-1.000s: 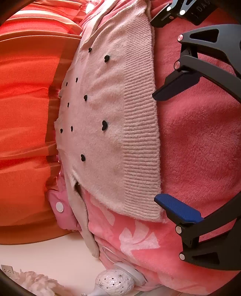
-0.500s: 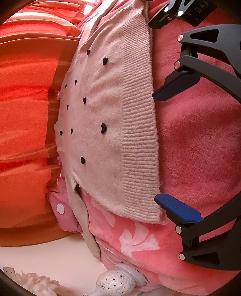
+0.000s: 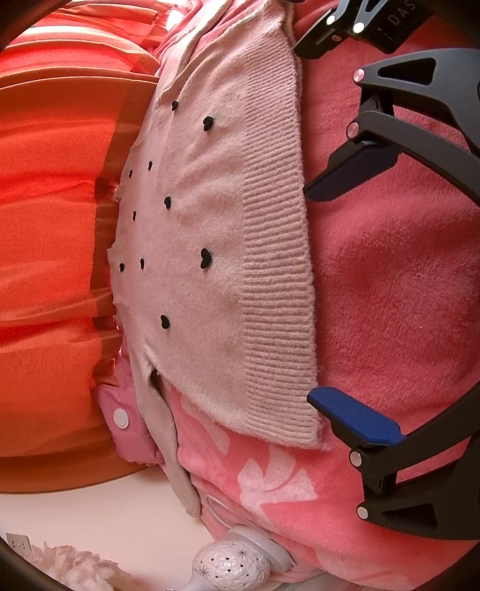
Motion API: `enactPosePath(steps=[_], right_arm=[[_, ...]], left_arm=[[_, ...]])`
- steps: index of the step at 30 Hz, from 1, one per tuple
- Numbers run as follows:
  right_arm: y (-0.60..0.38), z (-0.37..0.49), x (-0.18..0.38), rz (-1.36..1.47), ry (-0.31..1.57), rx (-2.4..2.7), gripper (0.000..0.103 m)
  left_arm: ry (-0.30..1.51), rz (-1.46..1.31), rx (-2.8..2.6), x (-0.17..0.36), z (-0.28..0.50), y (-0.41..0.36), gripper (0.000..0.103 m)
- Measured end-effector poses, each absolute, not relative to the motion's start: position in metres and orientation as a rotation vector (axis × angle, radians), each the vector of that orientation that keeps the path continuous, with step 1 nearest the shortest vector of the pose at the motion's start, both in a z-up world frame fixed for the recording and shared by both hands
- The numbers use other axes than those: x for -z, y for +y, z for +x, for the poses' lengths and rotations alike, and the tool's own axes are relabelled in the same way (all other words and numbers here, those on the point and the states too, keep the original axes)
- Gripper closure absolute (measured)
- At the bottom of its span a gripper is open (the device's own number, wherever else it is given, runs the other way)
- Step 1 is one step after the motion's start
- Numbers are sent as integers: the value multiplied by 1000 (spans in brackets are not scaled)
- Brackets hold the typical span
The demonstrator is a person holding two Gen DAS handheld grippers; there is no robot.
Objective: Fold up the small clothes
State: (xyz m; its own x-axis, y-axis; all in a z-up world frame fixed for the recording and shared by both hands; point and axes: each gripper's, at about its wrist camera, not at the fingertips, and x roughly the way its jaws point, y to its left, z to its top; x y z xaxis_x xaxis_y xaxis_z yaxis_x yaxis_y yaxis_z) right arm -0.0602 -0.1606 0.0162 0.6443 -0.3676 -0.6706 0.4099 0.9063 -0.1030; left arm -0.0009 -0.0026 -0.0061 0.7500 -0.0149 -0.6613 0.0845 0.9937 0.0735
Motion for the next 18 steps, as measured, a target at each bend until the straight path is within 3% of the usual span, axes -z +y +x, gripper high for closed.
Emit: enactPosePath(steps=[18], right_arm=[[-160,-60,-17,60,751,442,11]], left_arm=[[718,103,55,7,-2,-4,5]])
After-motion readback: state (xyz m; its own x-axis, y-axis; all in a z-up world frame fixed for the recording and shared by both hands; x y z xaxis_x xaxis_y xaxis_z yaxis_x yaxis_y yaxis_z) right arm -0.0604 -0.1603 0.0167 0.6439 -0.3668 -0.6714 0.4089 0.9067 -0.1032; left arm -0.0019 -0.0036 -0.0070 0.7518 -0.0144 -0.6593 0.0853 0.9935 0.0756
